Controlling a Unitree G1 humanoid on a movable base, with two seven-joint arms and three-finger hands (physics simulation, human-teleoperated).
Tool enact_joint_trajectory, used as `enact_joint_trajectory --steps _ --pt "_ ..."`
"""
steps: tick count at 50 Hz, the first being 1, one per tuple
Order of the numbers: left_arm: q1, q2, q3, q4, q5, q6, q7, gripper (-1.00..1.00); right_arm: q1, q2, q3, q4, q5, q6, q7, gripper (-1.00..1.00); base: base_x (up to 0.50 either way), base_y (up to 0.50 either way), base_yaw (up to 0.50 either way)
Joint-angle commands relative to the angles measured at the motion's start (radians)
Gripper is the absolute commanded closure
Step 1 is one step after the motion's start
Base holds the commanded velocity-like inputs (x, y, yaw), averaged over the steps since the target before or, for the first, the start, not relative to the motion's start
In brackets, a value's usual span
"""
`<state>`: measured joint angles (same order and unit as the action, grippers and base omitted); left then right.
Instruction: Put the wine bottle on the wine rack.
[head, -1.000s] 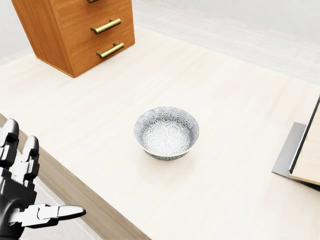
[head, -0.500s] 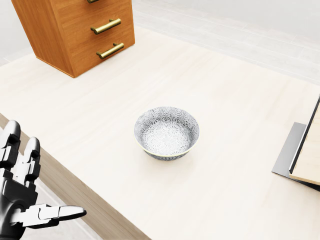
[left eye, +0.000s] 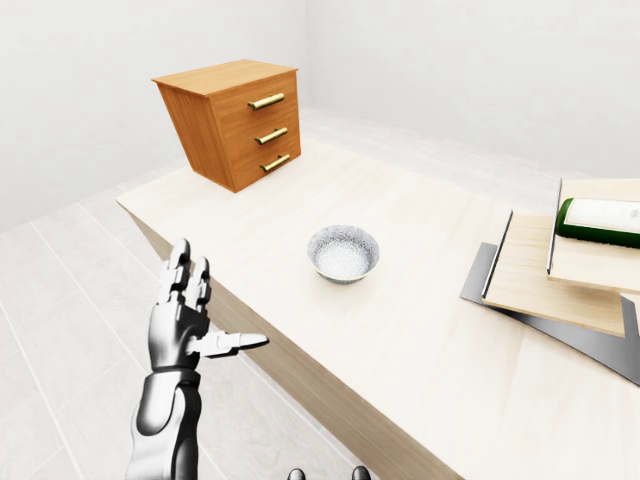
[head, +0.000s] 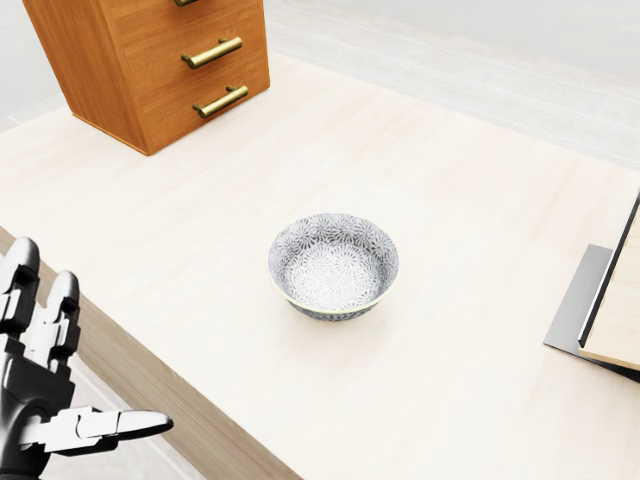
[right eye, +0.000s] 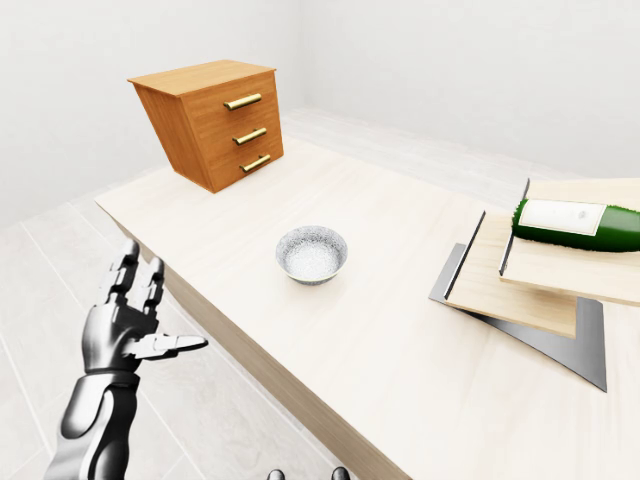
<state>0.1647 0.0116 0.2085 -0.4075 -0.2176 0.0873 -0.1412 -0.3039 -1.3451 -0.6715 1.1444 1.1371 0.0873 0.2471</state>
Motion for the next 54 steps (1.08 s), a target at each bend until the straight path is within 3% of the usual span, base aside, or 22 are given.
enact_joint_trajectory --steps 1,5,12,18,26,39,45,54 --pt "0.001 0.001 -0.001 -0.021 0.0 0.0 0.004 -1.0 0.077 -0.05 -0.119 -0.16 0.065 0.0 -0.069 -0.93 0.0 0.0 0.0" --pt "0.0 0.001 -0.003 -0.044 -0.001 0.0 0.008 -1.0 0.127 -0.072 -0.238 -0.293 0.107 0.0 -0.134 -0.91 0.0 0.0 0.0" --pt "0.001 0.0 -0.002 -0.062 -0.002 0.0 0.009 -1.0 0.182 -0.019 -0.45 -0.54 0.126 0.0 -0.269 -1.0 0.0 0.0 0.0" --pt "-0.003 0.0 -0.006 -0.089 0.0 0.0 0.015 -1.0 0.176 -0.003 -0.565 -0.686 0.155 0.0 -0.34 -1.0 0.0 0.0 0.0" --pt "0.001 -0.002 -0.013 -0.126 0.005 0.0 0.02 -1.0 0.159 -0.033 -0.694 -0.802 0.247 0.0 -0.437 -1.0 0.0 0.0 0.0" --pt "-0.014 0.0 -0.014 -0.202 -0.005 0.0 0.03 -1.0 0.168 -0.052 -0.78 -0.892 0.345 0.0 -0.499 -1.0 0.0 0.0 0.0" --pt "-0.004 -0.001 -0.011 -0.249 -0.01 0.0 0.03 -1.0 0.18 -0.05 -0.859 -0.958 0.443 0.0 -0.56 -1.0 0.0 0.0 0.0" --pt "-0.002 -0.006 -0.018 -0.256 -0.005 0.0 0.025 -1.0 0.213 -0.042 -0.899 -1.041 0.542 0.0 -0.619 -1.0 0.0 0.0 0.0"
